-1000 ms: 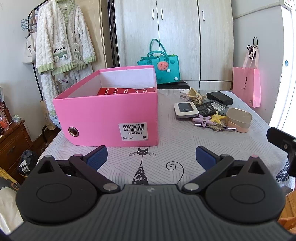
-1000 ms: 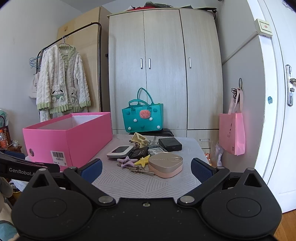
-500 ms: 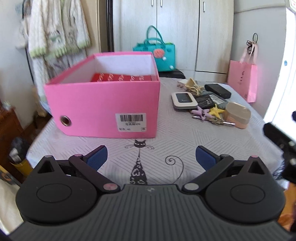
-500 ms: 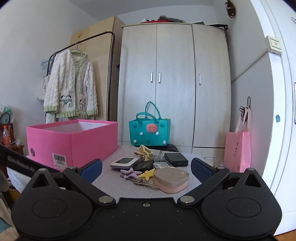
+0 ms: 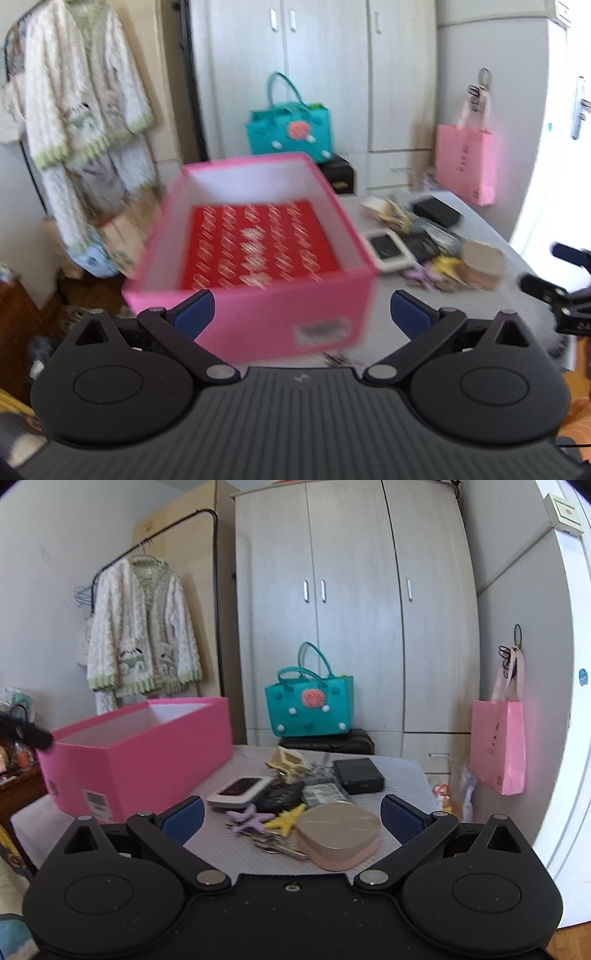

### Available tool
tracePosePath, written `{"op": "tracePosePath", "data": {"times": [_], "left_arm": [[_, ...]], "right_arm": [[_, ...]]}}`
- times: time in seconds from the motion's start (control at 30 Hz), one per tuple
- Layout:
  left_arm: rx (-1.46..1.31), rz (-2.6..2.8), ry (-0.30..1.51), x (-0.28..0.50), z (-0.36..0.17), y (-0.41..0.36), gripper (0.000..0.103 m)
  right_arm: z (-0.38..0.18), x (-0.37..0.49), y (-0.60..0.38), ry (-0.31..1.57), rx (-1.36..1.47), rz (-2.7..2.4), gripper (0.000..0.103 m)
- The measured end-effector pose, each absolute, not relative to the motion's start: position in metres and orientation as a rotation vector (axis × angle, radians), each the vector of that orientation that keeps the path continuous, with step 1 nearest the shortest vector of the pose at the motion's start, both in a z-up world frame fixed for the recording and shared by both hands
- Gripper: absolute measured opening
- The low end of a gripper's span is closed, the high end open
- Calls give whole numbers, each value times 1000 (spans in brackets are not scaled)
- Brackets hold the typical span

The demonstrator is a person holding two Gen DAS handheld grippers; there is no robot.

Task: Organize rigid objects
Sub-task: 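Grasp the pink box wall with the left tool while the right tool grasps the beige compact case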

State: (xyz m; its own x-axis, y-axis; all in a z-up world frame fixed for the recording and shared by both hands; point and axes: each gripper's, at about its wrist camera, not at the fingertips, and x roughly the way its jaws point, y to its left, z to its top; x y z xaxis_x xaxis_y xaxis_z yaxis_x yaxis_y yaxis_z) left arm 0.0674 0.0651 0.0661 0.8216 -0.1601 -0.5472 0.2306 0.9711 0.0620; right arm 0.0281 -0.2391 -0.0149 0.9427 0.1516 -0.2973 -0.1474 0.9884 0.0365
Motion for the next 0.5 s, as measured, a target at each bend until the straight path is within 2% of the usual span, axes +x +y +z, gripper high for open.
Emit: {"op": "tracePosePath", "data": {"times": [0.13,0.33,0.5], "left_arm": [[166,-144,548,94,87,87,103],[180,-145,636,141,88,112,98],[197,-123,728,163,76,130,87]], "right_arm": [[-22,45,-250,366,21,123,103],[-34,72,-267,465,112,126,102],[-44,97,-268,528,152,137,100]]}}
